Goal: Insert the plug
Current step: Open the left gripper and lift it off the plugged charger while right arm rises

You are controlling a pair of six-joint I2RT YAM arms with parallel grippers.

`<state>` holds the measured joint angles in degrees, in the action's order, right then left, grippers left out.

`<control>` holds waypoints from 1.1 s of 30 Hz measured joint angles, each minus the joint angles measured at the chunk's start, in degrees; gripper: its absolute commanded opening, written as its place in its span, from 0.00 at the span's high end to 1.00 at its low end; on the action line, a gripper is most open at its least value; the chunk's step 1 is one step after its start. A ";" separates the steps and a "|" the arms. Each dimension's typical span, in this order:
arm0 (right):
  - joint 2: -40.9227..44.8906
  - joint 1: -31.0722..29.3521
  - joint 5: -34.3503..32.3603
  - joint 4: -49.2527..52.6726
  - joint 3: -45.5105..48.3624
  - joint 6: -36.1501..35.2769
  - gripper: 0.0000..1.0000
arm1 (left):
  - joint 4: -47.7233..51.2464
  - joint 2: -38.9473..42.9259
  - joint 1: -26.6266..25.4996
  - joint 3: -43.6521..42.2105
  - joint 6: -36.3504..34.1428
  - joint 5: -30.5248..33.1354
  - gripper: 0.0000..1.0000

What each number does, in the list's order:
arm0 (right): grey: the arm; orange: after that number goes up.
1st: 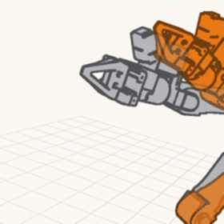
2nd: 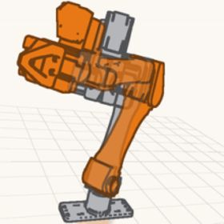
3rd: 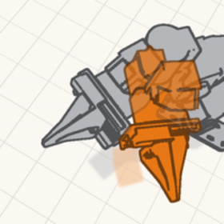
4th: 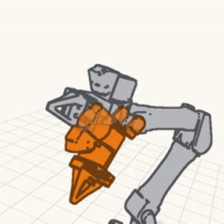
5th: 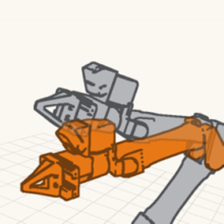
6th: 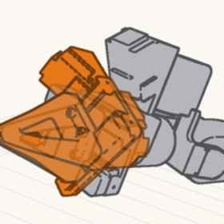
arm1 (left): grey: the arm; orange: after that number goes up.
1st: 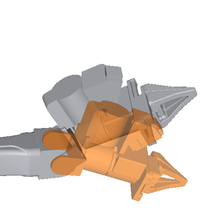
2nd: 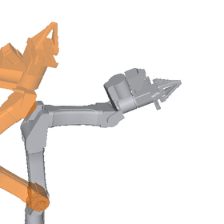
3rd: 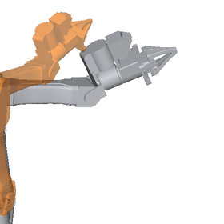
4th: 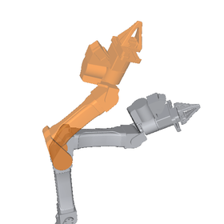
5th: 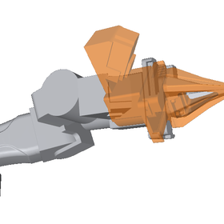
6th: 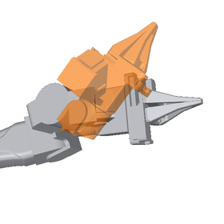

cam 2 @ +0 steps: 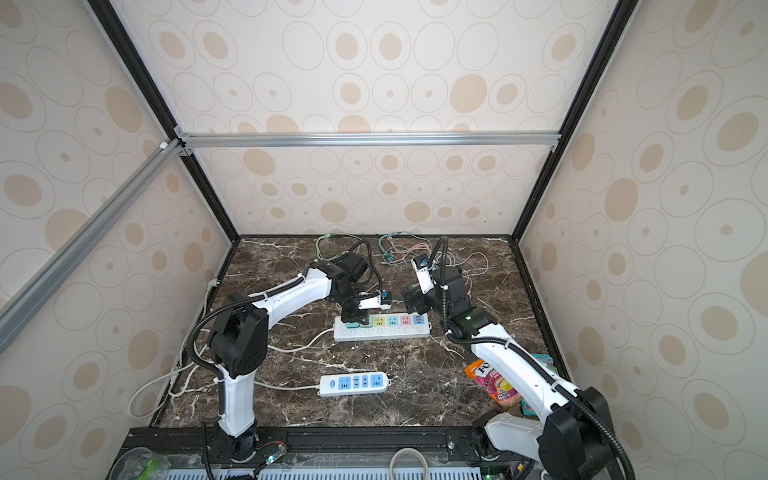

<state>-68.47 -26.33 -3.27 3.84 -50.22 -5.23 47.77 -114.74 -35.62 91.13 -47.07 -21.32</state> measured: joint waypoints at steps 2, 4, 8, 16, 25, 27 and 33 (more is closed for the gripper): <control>0.00 0.00 0.00 0.00 0.00 0.00 0.00 | -1.55 0.63 0.22 -1.40 0.55 -0.07 1.00; 0.00 0.00 0.00 0.00 0.00 0.00 0.00 | -2.54 0.92 0.37 -2.12 1.05 -0.37 1.00; 0.00 0.00 0.00 0.00 0.00 -0.02 0.00 | -2.49 0.46 0.39 -1.07 1.66 -0.11 0.84; 0.00 0.04 -0.79 0.02 0.00 1.09 0.00 | 2.97 -2.08 0.42 5.62 1.16 1.25 0.45; -2.82 6.45 -2.36 1.49 0.00 14.01 0.07 | 1.25 1.46 0.59 9.38 -0.42 -1.86 0.02; -4.35 7.85 -0.92 2.38 -0.17 16.98 0.10 | -1.68 3.69 0.63 7.15 0.63 -1.77 0.02; -13.73 7.74 3.21 7.61 -5.70 23.85 0.14 | -14.45 9.79 0.70 -0.35 8.59 -0.33 0.02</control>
<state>-82.19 -18.59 -0.05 11.44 -55.92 18.61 33.32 -104.95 -34.92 90.78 -38.48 -21.65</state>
